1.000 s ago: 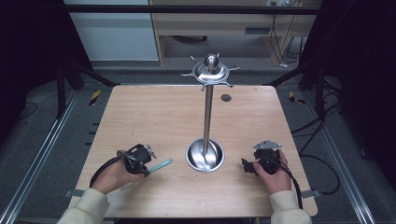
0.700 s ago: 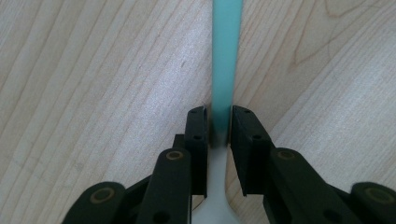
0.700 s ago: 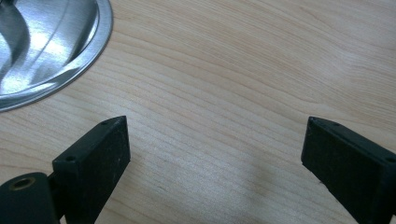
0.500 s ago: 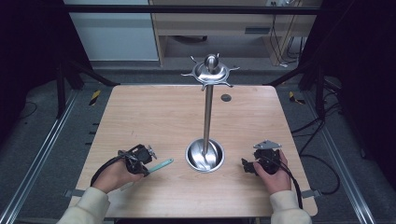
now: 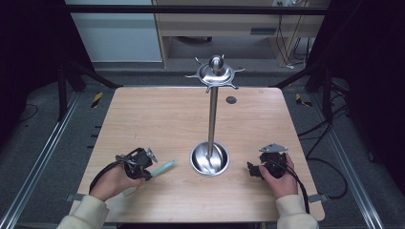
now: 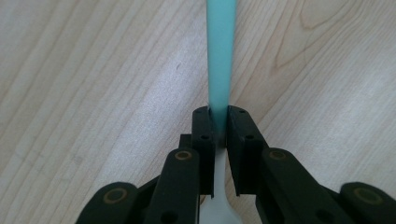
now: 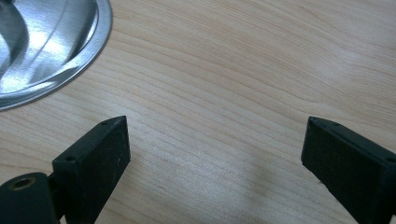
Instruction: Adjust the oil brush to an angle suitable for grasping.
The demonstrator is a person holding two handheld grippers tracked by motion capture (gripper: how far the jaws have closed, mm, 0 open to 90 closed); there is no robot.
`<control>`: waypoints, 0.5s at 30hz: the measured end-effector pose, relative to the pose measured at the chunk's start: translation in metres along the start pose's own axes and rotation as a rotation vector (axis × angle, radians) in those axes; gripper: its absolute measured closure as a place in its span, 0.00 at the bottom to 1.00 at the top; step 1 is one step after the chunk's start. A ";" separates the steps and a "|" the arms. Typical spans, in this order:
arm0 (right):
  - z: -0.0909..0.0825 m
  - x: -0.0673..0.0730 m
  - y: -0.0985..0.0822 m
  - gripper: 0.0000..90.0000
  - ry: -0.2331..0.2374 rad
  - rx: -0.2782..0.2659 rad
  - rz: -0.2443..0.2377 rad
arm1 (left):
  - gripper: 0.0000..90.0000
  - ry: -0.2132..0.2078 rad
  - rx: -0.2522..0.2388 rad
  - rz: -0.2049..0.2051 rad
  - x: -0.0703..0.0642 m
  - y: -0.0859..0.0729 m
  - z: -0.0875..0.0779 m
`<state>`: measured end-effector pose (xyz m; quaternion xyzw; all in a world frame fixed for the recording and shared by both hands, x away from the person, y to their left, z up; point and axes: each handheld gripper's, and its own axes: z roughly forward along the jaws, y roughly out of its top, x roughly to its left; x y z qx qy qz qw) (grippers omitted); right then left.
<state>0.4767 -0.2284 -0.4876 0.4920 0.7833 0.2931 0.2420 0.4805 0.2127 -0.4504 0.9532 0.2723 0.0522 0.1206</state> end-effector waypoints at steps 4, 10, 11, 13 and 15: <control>0.000 0.000 0.000 0.10 -0.001 0.004 0.003 | 0.91 0.008 -0.057 -0.007 -0.001 -0.002 -0.011; 0.002 0.001 0.000 0.10 -0.005 0.007 -0.005 | 0.91 0.040 -0.178 -0.024 -0.007 -0.006 -0.029; 0.002 0.001 0.000 0.10 -0.003 0.007 -0.004 | 0.91 0.040 -0.178 -0.024 -0.007 -0.006 -0.029; 0.003 0.001 0.000 0.10 -0.004 0.011 -0.003 | 0.91 0.047 -0.209 -0.032 -0.009 -0.007 -0.033; 0.003 0.001 0.000 0.10 -0.005 0.015 -0.001 | 0.91 0.063 -0.241 -0.056 -0.011 -0.009 -0.036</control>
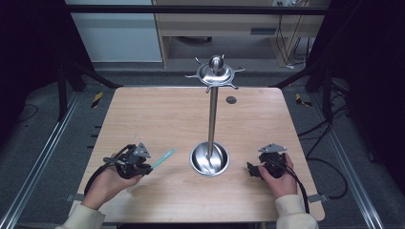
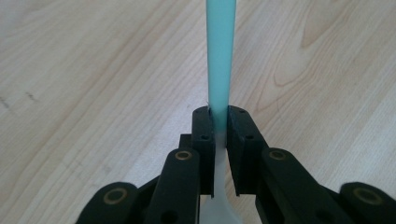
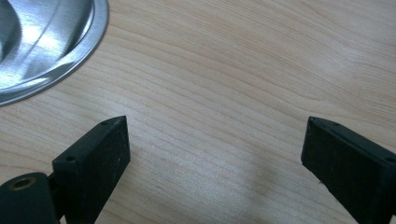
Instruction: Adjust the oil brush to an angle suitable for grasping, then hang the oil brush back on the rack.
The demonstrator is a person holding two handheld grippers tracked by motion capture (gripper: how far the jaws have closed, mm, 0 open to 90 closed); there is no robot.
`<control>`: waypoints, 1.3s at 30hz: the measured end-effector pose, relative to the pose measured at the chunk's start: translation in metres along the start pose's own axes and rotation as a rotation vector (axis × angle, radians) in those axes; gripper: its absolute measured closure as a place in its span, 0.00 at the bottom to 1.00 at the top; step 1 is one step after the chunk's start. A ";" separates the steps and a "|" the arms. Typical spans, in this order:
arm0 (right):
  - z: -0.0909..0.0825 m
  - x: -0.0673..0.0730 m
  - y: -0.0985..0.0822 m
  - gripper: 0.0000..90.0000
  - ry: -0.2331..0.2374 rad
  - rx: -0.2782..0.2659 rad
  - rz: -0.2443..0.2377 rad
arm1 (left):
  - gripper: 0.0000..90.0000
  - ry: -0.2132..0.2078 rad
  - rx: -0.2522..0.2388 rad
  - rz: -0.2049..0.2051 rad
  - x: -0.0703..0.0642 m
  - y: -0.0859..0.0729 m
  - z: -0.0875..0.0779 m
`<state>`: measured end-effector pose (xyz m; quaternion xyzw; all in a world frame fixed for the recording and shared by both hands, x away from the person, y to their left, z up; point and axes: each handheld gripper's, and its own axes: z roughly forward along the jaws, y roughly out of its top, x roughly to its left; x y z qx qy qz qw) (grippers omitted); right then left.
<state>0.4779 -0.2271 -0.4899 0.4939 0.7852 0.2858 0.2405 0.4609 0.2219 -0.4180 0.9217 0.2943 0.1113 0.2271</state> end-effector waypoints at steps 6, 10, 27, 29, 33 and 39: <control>0.000 0.000 0.000 0.10 0.002 -0.002 -0.003 | 0.91 0.032 -0.086 -0.016 -0.001 0.003 -0.016; 0.001 0.001 0.000 0.10 0.003 0.002 0.000 | 0.91 0.040 -0.126 -0.020 -0.003 0.005 -0.023; -0.001 0.000 0.000 0.10 0.000 -0.003 -0.002 | 0.91 0.086 -0.267 -0.018 -0.013 0.015 -0.054; -0.001 0.000 0.000 0.10 -0.001 -0.003 -0.007 | 0.91 0.084 -0.277 -0.025 -0.013 0.016 -0.055; -0.001 0.000 0.000 0.10 0.000 -0.005 -0.002 | 0.91 0.089 -0.292 -0.027 -0.013 0.017 -0.059; -0.001 0.000 0.000 0.10 -0.001 -0.005 -0.002 | 0.91 0.107 -0.352 -0.028 -0.018 0.021 -0.072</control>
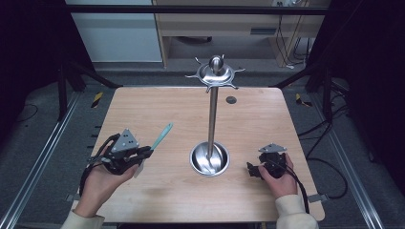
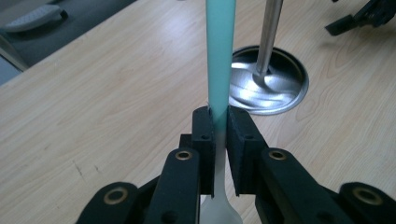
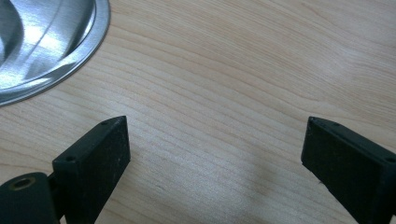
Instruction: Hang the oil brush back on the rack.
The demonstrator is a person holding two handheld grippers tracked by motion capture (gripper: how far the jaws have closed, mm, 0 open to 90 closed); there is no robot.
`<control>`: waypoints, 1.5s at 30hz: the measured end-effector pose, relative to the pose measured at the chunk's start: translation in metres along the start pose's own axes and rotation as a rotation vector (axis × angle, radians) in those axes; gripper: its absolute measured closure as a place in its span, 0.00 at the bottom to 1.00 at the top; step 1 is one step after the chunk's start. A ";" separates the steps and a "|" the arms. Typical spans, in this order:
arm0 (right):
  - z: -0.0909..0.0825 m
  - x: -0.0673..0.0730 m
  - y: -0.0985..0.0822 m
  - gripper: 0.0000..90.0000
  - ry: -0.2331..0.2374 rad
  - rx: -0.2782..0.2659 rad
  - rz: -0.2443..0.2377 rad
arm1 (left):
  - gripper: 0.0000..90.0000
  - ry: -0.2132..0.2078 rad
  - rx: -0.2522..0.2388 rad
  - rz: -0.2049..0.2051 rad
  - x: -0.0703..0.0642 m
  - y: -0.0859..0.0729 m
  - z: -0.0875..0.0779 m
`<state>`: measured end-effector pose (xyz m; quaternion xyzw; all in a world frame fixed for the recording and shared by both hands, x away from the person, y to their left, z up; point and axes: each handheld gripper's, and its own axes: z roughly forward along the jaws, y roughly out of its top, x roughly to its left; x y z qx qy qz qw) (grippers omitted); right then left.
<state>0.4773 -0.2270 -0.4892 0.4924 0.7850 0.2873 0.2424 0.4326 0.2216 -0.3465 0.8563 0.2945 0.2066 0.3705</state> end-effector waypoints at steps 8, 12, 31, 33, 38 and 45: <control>-0.001 0.000 0.000 0.10 0.000 -0.002 0.002 | 0.91 0.019 -0.080 -0.007 -0.005 0.009 -0.013; -0.001 0.000 0.000 0.09 -0.001 -0.004 0.005 | 0.91 0.025 -0.102 -0.008 -0.005 0.012 -0.016; -0.002 -0.001 0.000 0.09 -0.004 -0.015 0.003 | 0.91 0.036 -0.171 -0.001 -0.008 0.030 -0.029; -0.002 -0.001 0.000 0.09 -0.003 -0.015 0.003 | 0.91 0.037 -0.176 -0.001 -0.009 0.032 -0.030; -0.002 -0.001 0.000 0.09 -0.001 -0.016 0.009 | 0.91 0.043 -0.202 0.009 -0.010 0.041 -0.033; -0.003 -0.001 0.000 0.09 -0.003 -0.016 0.009 | 0.91 0.052 -0.248 -0.002 -0.011 0.052 -0.039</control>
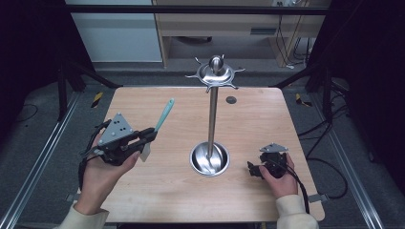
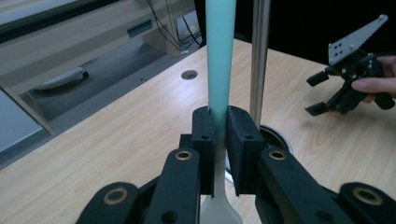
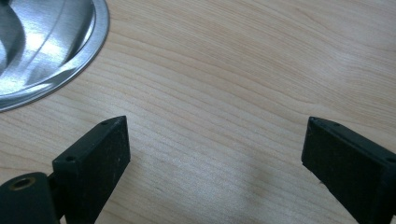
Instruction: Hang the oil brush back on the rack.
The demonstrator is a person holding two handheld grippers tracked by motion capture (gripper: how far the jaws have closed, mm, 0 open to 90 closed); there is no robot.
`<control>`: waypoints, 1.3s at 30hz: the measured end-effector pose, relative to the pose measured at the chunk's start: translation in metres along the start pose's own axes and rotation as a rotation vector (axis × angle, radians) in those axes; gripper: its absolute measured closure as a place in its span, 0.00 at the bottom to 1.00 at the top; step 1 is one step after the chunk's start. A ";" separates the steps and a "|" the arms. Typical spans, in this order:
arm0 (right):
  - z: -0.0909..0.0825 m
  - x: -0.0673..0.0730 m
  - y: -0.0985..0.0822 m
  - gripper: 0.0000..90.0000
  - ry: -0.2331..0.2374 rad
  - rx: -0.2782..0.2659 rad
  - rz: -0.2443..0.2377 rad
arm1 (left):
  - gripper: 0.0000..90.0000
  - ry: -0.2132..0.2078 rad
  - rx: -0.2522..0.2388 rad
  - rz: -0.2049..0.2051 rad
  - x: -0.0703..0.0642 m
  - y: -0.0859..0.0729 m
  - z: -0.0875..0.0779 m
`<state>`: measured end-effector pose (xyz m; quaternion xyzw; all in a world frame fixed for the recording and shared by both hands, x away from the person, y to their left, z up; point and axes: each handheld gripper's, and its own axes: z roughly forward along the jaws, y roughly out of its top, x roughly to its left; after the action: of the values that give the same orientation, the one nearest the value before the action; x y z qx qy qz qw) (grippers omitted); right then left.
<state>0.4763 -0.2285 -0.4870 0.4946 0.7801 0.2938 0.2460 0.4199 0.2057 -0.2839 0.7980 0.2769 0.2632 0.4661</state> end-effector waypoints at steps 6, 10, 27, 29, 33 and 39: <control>0.000 0.000 0.000 0.09 0.001 -0.001 0.000 | 0.91 -0.031 -0.020 -0.028 0.001 0.010 0.000; 0.000 0.000 0.000 0.09 0.001 0.000 0.001 | 0.91 -0.044 -0.036 -0.041 0.002 0.015 0.000; 0.001 0.000 0.000 0.09 0.001 0.005 -0.001 | 0.91 -0.065 -0.073 -0.047 -0.011 0.025 0.000; 0.001 0.000 0.000 0.09 0.000 0.005 -0.002 | 0.91 -0.064 -0.074 -0.042 -0.015 0.026 0.001; 0.001 0.000 -0.001 0.09 0.000 0.005 -0.004 | 0.91 -0.065 -0.085 -0.026 -0.021 0.029 0.002; 0.001 0.000 -0.001 0.09 0.003 0.001 -0.004 | 0.91 -0.062 -0.100 -0.017 -0.024 0.034 0.002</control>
<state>0.4765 -0.2286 -0.4880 0.4928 0.7815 0.2936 0.2453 0.4111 0.1744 -0.2579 0.7790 0.2556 0.2478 0.5162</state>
